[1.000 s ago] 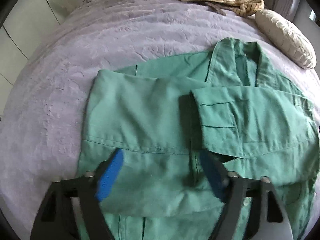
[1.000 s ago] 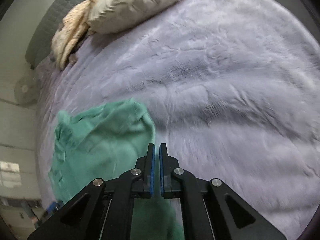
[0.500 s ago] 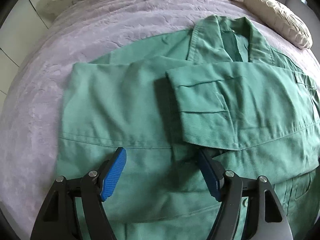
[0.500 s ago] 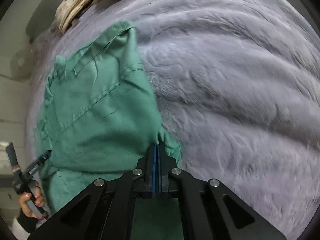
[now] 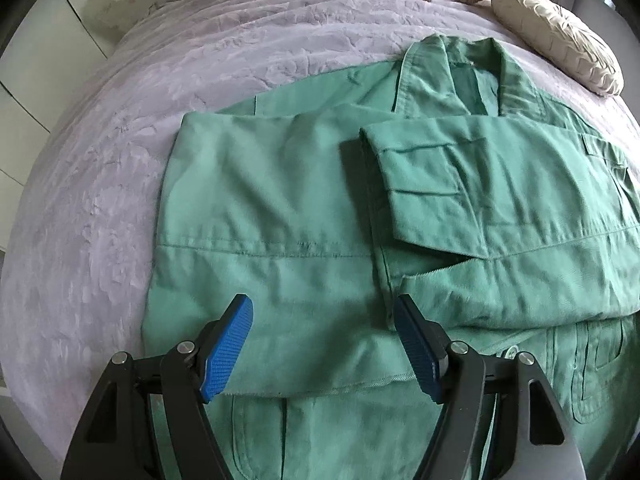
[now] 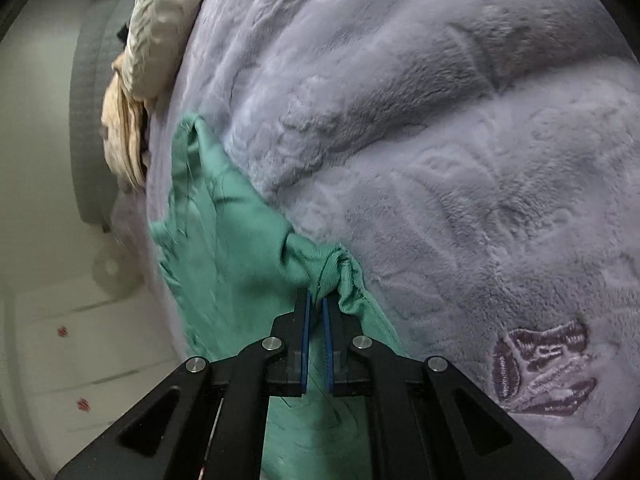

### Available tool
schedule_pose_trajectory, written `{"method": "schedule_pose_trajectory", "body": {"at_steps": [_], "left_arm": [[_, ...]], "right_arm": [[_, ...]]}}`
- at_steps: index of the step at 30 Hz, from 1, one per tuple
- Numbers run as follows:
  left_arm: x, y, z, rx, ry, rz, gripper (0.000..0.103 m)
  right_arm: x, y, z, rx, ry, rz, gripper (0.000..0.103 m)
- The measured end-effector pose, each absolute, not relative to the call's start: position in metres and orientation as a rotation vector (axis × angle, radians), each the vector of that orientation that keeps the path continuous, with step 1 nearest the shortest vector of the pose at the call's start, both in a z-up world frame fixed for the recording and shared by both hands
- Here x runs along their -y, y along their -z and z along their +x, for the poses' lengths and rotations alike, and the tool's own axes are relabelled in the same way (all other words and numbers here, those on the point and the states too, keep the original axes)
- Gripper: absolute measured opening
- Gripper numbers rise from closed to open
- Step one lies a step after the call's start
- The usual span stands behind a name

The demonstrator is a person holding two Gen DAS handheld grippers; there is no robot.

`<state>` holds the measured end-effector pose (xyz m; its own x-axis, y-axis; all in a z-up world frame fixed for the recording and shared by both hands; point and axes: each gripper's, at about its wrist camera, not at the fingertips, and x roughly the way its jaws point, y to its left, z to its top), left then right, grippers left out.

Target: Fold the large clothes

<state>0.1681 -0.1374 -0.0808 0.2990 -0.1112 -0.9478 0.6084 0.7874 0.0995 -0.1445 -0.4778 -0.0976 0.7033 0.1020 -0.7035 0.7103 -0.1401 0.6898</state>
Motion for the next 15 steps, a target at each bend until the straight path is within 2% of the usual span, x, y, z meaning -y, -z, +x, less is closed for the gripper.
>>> {"method": "schedule_pose_trajectory", "body": {"at_steps": [3, 5, 6, 8, 9, 11, 12, 15], "left_arm": [[0.133, 0.083, 0.166, -1.196, 0.5, 0.479, 0.074], [0.13, 0.083, 0.164, -1.201, 0.503, 0.474, 0.074], [0.128, 0.084, 0.163, -1.202, 0.504, 0.476, 0.074], [0.127, 0.085, 0.161, -1.202, 0.503, 0.484, 0.074], [0.126, 0.085, 0.16, -1.201, 0.502, 0.486, 0.074], [0.124, 0.086, 0.16, -1.204, 0.497, 0.484, 0.074], [0.122, 0.088, 0.159, -1.206, 0.496, 0.483, 0.074], [0.12, 0.094, 0.158, -1.216, 0.489, 0.487, 0.074]], "right_arm": [[0.476, 0.1, -0.153, -0.618, 0.597, 1.692, 0.013], [0.474, 0.1, -0.158, -0.581, 0.589, 1.702, 0.029], [0.474, 0.099, -0.159, -0.562, 0.587, 1.702, 0.04], [0.473, 0.099, -0.151, -0.556, 0.601, 1.699, 0.041], [0.473, 0.099, -0.146, -0.56, 0.602, 1.697, 0.04], [0.477, 0.098, -0.141, -0.596, 0.633, 1.672, 0.006], [0.48, 0.097, -0.136, -0.624, 0.667, 1.648, 0.003], [0.482, 0.099, -0.136, -0.655, 0.711, 1.601, 0.002]]}}
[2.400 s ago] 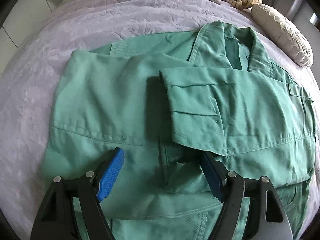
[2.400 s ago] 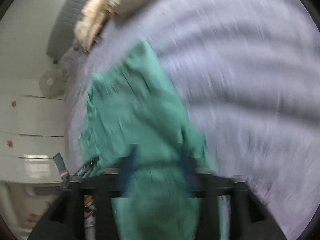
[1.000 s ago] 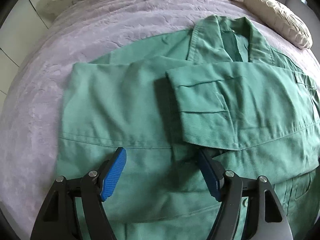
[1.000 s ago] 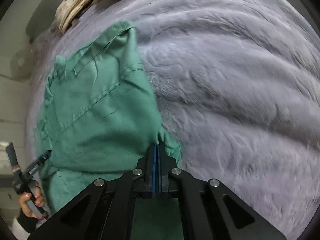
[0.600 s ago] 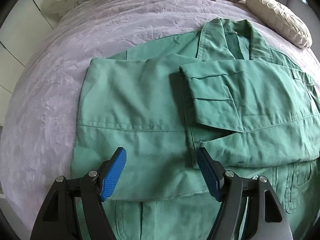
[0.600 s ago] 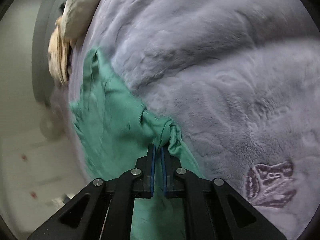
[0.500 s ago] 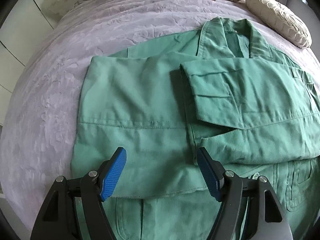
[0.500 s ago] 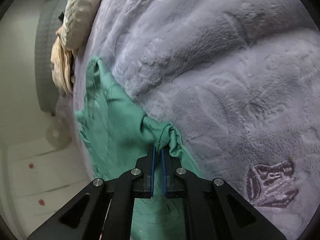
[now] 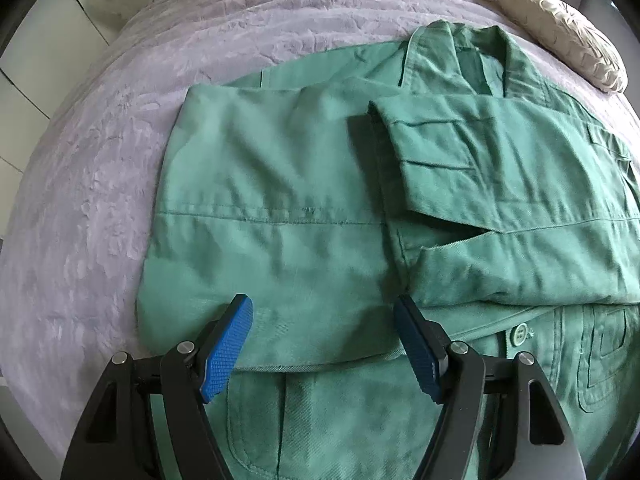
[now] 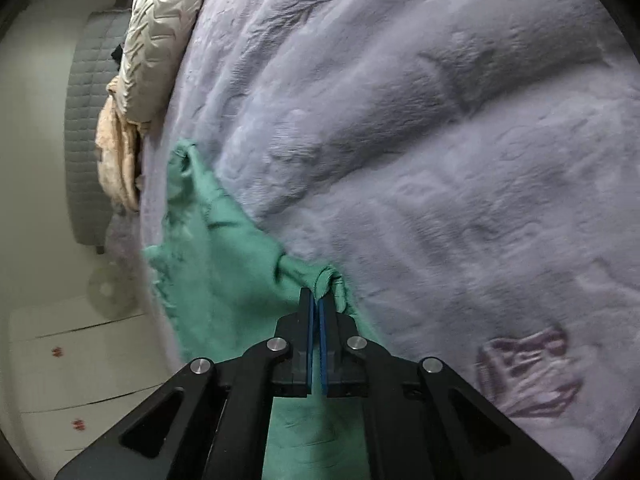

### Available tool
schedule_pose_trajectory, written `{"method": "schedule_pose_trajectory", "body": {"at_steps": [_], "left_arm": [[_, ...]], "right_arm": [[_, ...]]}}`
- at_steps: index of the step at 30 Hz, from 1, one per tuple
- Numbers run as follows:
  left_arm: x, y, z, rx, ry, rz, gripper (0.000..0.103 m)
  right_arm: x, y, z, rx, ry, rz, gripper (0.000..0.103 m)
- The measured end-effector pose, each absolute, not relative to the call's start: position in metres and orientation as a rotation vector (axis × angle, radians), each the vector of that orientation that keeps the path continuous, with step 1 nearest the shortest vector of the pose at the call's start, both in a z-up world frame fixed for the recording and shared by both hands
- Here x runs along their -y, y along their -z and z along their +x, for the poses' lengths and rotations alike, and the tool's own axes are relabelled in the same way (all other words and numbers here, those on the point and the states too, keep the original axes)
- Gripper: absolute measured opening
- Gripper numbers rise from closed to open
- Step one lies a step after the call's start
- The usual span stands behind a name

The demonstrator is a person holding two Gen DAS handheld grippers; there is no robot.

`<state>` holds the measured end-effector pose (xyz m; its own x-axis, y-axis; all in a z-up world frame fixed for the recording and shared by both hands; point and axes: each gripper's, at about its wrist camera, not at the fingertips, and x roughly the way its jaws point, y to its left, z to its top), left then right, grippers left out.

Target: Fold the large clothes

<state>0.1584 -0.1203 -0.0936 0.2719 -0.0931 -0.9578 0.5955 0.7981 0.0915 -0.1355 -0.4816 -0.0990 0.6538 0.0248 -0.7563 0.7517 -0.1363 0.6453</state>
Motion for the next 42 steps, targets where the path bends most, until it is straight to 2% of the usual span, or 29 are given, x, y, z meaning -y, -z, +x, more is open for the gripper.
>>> {"method": "schedule_pose_trajectory", "body": {"at_steps": [20, 21, 23, 24, 25, 30, 32, 33, 36, 38, 40, 42], "left_arm": [[0.106, 0.072, 0.136, -1.262, 0.52, 0.515, 0.074], [0.105, 0.07, 0.131, -1.264, 0.525, 0.517, 0.074], [0.1, 0.065, 0.122, -1.263, 0.535, 0.529, 0.074], [0.097, 0.062, 0.117, -1.26, 0.537, 0.536, 0.074], [0.095, 0.06, 0.11, -1.26, 0.541, 0.54, 0.074], [0.08, 0.05, 0.091, -1.289, 0.554, 0.556, 0.075], [0.068, 0.048, 0.088, -1.303, 0.549, 0.556, 0.09], [0.063, 0.045, 0.084, -1.295, 0.543, 0.551, 0.093], [0.052, 0.037, 0.076, -1.273, 0.534, 0.556, 0.094], [0.043, 0.035, 0.073, -1.284, 0.537, 0.555, 0.095], [0.034, 0.035, 0.071, -1.295, 0.533, 0.561, 0.103], [0.028, 0.033, 0.074, -1.3, 0.538, 0.564, 0.103]], "right_arm": [[0.433, 0.045, -0.12, -1.022, 0.675, 1.226, 0.006], [0.429, 0.043, -0.119, -1.03, 0.667, 1.217, 0.008], [0.419, 0.039, -0.117, -1.052, 0.65, 1.202, 0.024], [0.413, 0.037, -0.116, -1.063, 0.647, 1.193, 0.046], [0.41, 0.035, -0.116, -1.064, 0.645, 1.188, 0.064], [0.387, 0.023, -0.109, -1.091, 0.607, 1.153, 0.066], [0.378, 0.02, -0.106, -1.112, 0.593, 1.142, 0.066], [0.374, 0.019, -0.103, -1.123, 0.585, 1.133, 0.066], [0.36, 0.013, -0.099, -1.145, 0.56, 1.101, 0.075], [0.353, 0.009, -0.099, -1.146, 0.543, 1.09, 0.076], [0.346, 0.005, -0.098, -1.149, 0.529, 1.084, 0.078], [0.341, 0.003, -0.098, -1.147, 0.522, 1.09, 0.078]]}}
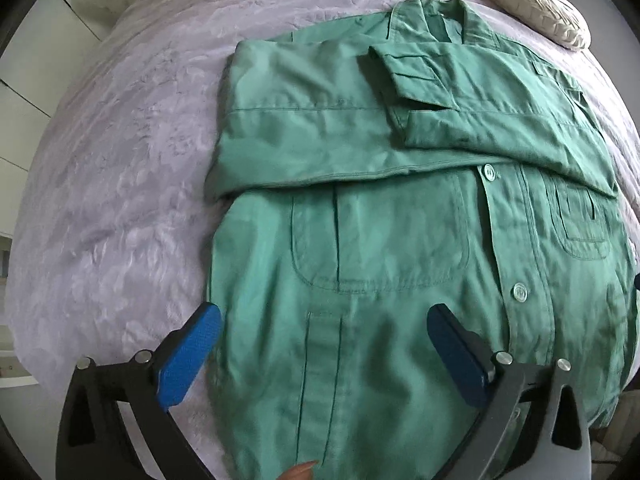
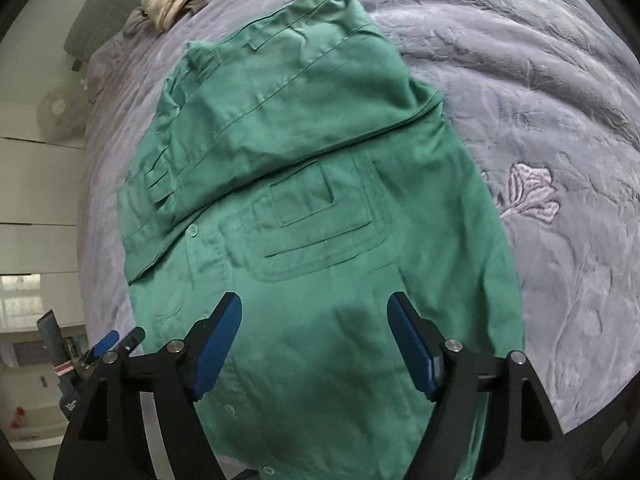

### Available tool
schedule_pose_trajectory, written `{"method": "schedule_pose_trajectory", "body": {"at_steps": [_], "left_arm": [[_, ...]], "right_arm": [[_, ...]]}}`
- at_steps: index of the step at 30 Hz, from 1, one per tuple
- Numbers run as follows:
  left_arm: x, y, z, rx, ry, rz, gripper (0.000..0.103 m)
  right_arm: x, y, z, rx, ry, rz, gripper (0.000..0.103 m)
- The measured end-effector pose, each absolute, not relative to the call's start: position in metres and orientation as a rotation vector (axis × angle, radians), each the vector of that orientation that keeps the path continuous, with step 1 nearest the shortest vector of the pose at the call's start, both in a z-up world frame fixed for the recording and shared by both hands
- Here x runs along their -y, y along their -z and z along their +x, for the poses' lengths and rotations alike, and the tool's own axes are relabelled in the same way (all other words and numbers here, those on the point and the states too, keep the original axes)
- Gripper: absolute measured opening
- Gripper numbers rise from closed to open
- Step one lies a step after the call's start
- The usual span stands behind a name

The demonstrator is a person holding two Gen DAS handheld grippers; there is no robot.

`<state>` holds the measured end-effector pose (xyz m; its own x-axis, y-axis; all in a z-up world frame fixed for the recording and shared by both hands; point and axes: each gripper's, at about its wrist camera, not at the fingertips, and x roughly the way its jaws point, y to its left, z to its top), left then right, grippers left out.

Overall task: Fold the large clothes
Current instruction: 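Grasp the jacket hem with both tools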

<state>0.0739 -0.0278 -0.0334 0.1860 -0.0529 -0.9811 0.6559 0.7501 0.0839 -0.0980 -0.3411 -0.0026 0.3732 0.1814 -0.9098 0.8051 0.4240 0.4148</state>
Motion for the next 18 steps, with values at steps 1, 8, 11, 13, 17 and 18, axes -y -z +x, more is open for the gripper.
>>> {"method": "schedule_pose_trajectory", "body": {"at_steps": [1, 8, 11, 13, 17, 18], "left_arm": [[0.021, 0.036, 0.076, -1.304, 0.539, 0.568, 0.103], [0.0, 0.038, 0.073, -1.352, 0.54, 0.571, 0.103], [-0.016, 0.042, 0.073, -1.367, 0.517, 0.568, 0.103], [-0.027, 0.046, 0.073, -1.392, 0.499, 0.564, 0.103], [-0.045, 0.052, 0.071, -1.448, 0.515, 0.519, 0.103], [-0.049, 0.053, 0.07, -1.449, 0.519, 0.515, 0.103]], "right_arm": [[0.339, 0.002, -0.098, -1.147, 0.521, 1.093, 0.079], [0.327, -0.003, -0.107, -1.135, 0.514, 1.117, 0.088], [0.322, -0.005, -0.114, -1.117, 0.505, 1.115, 0.09], [0.32, -0.005, -0.119, -1.104, 0.498, 1.126, 0.103], [0.318, 0.003, -0.133, -1.097, 0.446, 1.21, 0.103], [0.318, 0.006, -0.136, -1.104, 0.428, 1.228, 0.103]]}}
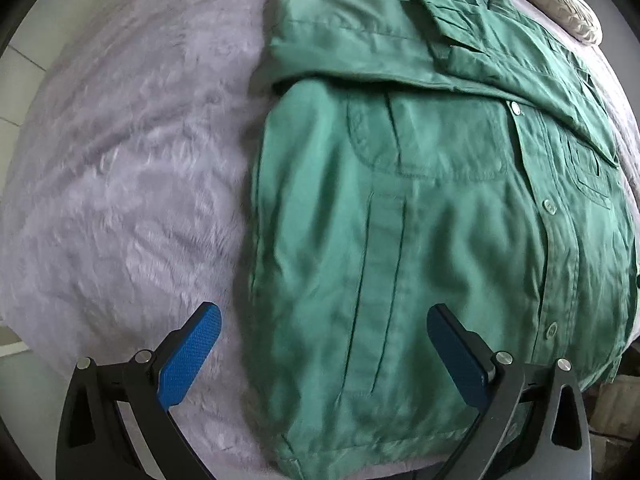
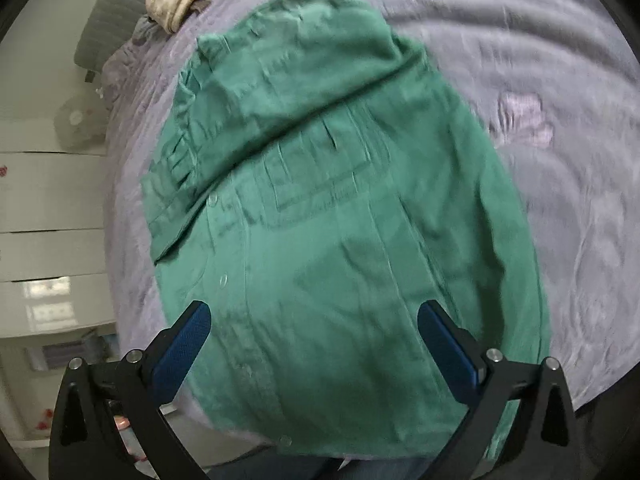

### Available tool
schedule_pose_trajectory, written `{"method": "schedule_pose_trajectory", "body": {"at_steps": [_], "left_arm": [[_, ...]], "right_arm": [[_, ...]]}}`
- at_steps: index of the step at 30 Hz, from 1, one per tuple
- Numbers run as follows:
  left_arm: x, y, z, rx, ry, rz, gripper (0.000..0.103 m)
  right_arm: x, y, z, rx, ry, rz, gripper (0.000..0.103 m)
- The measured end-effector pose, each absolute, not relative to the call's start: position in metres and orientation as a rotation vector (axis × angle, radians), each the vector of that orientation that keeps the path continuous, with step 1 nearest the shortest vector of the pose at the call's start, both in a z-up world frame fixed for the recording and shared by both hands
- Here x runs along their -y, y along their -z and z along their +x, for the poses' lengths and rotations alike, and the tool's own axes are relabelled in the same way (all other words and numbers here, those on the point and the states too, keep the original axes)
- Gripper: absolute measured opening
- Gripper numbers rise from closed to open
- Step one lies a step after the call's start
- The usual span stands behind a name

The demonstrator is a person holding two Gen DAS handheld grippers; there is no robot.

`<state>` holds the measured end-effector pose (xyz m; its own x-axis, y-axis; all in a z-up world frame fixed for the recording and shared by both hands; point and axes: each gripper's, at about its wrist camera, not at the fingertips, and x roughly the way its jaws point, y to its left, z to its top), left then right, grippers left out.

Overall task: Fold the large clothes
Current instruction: 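Grasp the jacket hem with both tools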

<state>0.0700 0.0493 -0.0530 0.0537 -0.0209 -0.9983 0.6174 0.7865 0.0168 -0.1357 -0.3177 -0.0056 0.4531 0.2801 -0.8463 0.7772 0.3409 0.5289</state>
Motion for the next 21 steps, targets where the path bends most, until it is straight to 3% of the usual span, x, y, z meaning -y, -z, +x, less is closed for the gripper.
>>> {"method": "schedule_pose_trajectory", "body": {"at_steps": [9, 21], "left_arm": [[-0.095, 0.082, 0.066, -1.61, 0.631, 0.457, 0.103], [-0.122, 0.116, 0.027, -1.82, 0.765, 0.439, 0.103]], "right_arm": [[0.334, 0.026, -0.206, -1.217, 0.552, 1.211, 0.103], [0.288, 0.069, -0.252, -1.229, 0.322, 1.447, 0.103]]}}
